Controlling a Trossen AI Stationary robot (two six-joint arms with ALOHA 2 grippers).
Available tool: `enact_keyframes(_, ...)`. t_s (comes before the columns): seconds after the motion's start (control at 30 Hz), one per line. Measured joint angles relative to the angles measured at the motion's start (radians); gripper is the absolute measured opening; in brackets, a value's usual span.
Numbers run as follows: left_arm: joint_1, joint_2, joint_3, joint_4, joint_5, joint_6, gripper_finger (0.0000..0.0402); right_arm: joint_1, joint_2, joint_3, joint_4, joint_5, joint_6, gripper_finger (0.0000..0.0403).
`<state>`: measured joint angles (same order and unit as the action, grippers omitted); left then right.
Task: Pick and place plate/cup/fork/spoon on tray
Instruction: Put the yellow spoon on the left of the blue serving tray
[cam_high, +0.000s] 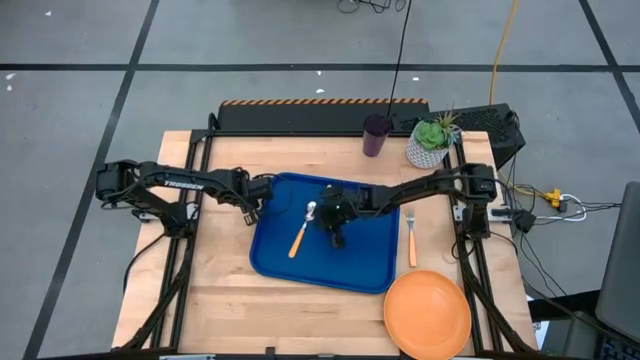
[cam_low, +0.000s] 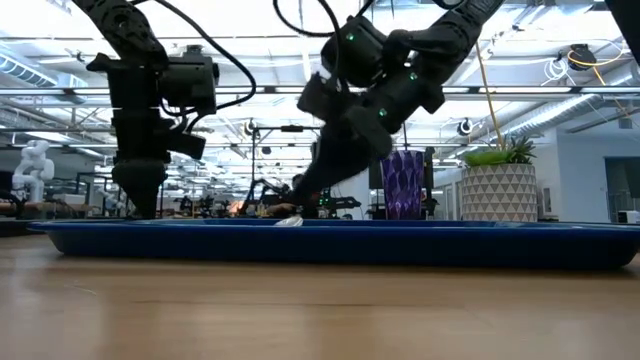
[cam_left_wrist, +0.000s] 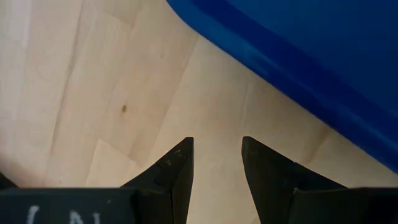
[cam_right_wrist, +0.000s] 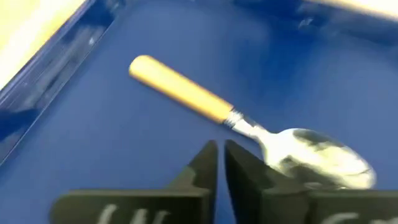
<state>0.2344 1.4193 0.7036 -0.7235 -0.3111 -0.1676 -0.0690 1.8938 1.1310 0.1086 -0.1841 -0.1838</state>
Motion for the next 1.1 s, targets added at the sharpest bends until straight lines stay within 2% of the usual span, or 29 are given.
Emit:
enact_keyframes(0.27,-0.015,0.0,0.0,-0.001,0.004,-0.056,0.014,-0.001,0.031,0.01,0.054,-0.031,0.0,0.0)
enact_keyframes(0.6,-0.054,0.0,0.0,0.021,0.006,-0.074,0.014,-0.001,0.163,0.096,0.057,-0.029,-0.002,0.0)
enact_keyframes(0.9,-0.074,0.0,0.0,0.033,0.006,-0.078,0.014,-0.004,0.168,0.111,0.031,-0.025,-0.006,0.0)
enact_keyframes(1.1,-0.074,0.0,0.0,0.033,0.006,-0.079,0.014,-0.006,0.167,0.111,-0.013,0.025,-0.013,0.0)
